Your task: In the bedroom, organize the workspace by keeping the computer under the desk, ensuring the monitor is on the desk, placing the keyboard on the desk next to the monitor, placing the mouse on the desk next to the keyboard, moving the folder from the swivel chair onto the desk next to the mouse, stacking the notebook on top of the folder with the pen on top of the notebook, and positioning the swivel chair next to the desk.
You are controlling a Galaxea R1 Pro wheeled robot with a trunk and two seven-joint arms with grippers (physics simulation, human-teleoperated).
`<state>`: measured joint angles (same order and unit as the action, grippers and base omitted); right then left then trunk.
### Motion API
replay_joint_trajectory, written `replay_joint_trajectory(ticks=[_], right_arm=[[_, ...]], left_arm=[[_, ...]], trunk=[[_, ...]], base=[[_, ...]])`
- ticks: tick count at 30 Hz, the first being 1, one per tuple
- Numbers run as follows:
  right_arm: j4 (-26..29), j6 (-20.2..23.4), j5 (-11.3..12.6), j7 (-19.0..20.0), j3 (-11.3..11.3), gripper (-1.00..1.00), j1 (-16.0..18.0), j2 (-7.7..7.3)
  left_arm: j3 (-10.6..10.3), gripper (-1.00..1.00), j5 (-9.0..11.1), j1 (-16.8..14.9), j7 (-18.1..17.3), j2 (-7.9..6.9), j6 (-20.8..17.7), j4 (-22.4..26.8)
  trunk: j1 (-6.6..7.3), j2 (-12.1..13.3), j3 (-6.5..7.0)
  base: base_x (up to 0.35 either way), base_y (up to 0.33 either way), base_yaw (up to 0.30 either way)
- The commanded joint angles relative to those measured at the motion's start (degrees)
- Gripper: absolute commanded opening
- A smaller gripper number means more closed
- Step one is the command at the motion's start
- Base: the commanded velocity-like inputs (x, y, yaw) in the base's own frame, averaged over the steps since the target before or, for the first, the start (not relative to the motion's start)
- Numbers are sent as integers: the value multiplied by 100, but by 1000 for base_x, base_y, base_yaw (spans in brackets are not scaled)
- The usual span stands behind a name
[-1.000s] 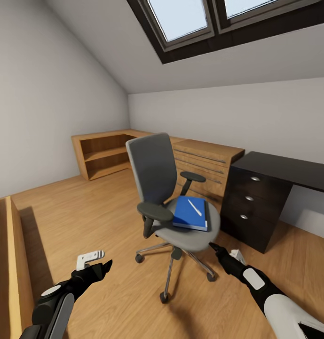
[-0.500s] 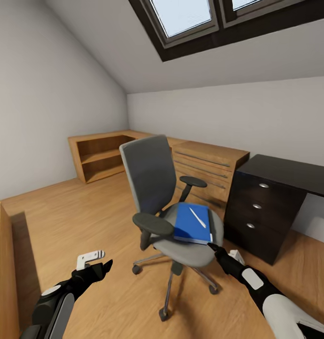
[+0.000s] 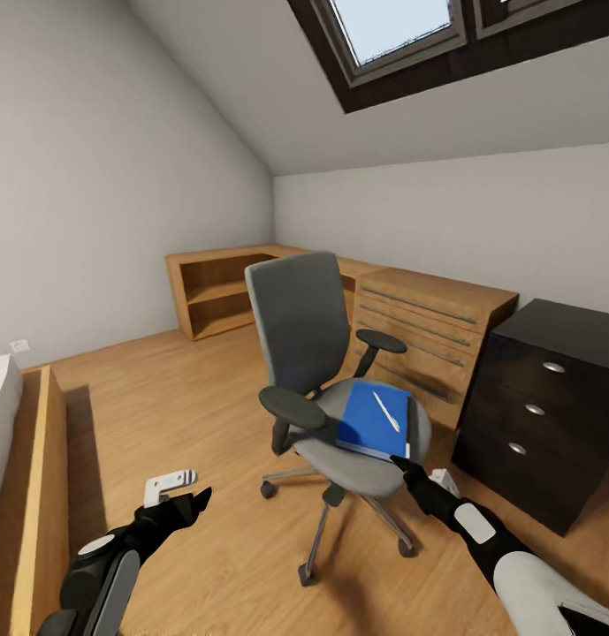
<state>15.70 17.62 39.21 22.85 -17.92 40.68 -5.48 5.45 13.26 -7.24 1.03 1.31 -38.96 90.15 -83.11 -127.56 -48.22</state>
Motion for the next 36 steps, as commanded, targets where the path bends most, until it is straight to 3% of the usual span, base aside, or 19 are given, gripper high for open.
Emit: replay_joint_trajectory(ticks=[1, 7, 22, 36], right_arm=[[4, 57, 52, 13, -19, 100, 1, 3], [7, 57, 52, 16, -19, 100, 1, 3], [23, 74, 52, 10, -19, 100, 1, 1], [39, 88, 52, 9, -19, 100, 1, -23]], left_arm=[[8, 100, 45, -6, 11, 7, -33, 3], [-67, 100, 42, -6, 11, 9, -33, 3], [-333, 100, 37, -6, 14, 9, -33, -18], [-343, 100, 37, -6, 99, 9, -33, -59]], trunk=[[1, -2, -5], [1, -2, -5], [1, -2, -5], [1, -2, -5]], base=[[2, 0, 272], [131, 0, 272], [314, 0, 263], [321, 0, 16]])
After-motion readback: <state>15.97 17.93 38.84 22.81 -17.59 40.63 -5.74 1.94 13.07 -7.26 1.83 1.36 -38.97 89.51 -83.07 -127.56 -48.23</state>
